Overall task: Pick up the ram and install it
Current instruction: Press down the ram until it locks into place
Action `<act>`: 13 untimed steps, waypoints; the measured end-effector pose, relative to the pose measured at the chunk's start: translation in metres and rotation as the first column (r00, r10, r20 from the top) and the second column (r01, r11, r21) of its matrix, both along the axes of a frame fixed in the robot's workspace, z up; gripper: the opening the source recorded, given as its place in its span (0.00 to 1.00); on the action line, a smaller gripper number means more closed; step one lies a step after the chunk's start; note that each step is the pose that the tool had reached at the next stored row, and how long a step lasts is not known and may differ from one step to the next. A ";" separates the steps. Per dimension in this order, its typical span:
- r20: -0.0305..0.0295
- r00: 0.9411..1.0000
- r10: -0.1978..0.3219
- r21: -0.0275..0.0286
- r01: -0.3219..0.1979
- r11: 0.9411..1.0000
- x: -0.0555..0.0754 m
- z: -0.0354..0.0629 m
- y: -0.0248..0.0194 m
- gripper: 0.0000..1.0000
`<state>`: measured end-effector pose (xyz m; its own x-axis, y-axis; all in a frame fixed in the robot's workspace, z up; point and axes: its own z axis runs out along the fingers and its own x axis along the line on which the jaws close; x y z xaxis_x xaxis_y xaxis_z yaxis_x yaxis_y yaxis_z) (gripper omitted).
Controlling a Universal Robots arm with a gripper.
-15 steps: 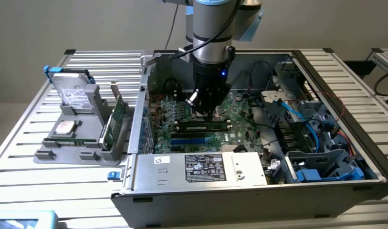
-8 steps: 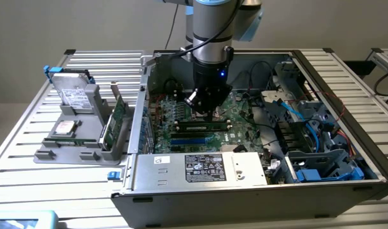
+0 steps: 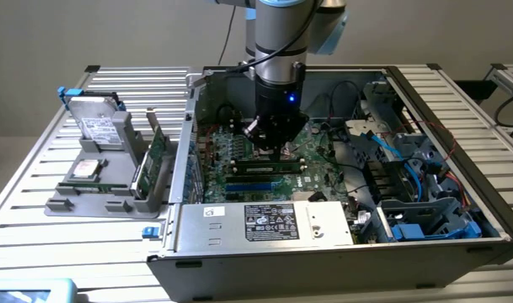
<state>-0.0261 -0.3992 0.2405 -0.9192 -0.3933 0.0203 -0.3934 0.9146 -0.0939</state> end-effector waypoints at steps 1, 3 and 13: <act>0.000 1.000 -0.014 0.000 0.014 1.000 0.000 0.0000 0.0000 0.11; 0.001 0.999 -0.040 0.000 0.040 0.999 0.000 0.0000 0.0000 0.11; 0.004 0.984 -0.178 0.000 0.178 0.984 0.000 0.0000 0.0000 0.11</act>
<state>-0.0261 -0.3992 0.2404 -0.9746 -0.2234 0.0163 -0.2239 0.9700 -0.0952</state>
